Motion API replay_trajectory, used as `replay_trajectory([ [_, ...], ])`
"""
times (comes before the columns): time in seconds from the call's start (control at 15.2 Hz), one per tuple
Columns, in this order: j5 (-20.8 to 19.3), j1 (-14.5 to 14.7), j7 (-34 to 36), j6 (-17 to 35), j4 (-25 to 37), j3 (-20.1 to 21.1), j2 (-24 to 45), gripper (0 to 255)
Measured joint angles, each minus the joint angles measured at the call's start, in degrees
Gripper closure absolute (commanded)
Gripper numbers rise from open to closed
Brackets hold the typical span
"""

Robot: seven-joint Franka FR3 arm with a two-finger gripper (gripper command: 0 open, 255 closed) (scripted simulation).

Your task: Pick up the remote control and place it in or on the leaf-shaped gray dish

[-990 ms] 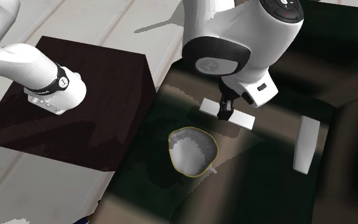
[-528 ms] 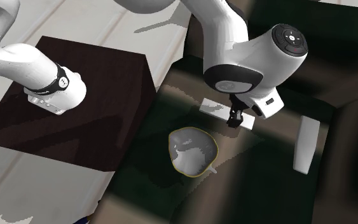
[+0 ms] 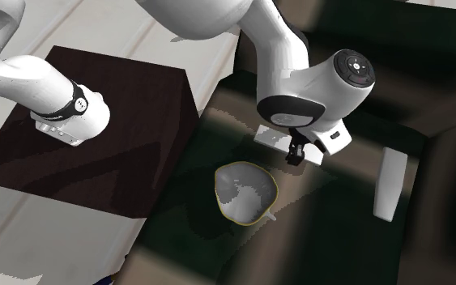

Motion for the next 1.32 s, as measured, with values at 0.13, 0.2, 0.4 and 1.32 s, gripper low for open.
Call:
replay_trajectory([
  [0.13, 0.0, 0.0, 0.0, 0.0, 0.1, 0.0, 0.1, 0],
  [0.2, 0.0, 0.0, 0.0, 0.0, 0.1, 0.0, 0.1, 0],
  [0.4, 0.0, 0.0, 0.0, 0.0, 0.1, 0.0, 0.1, 255],
  [1.32, 0.3, -0.2, -0.2, -2.0, -0.3, 0.2, -2.3, 255],
])
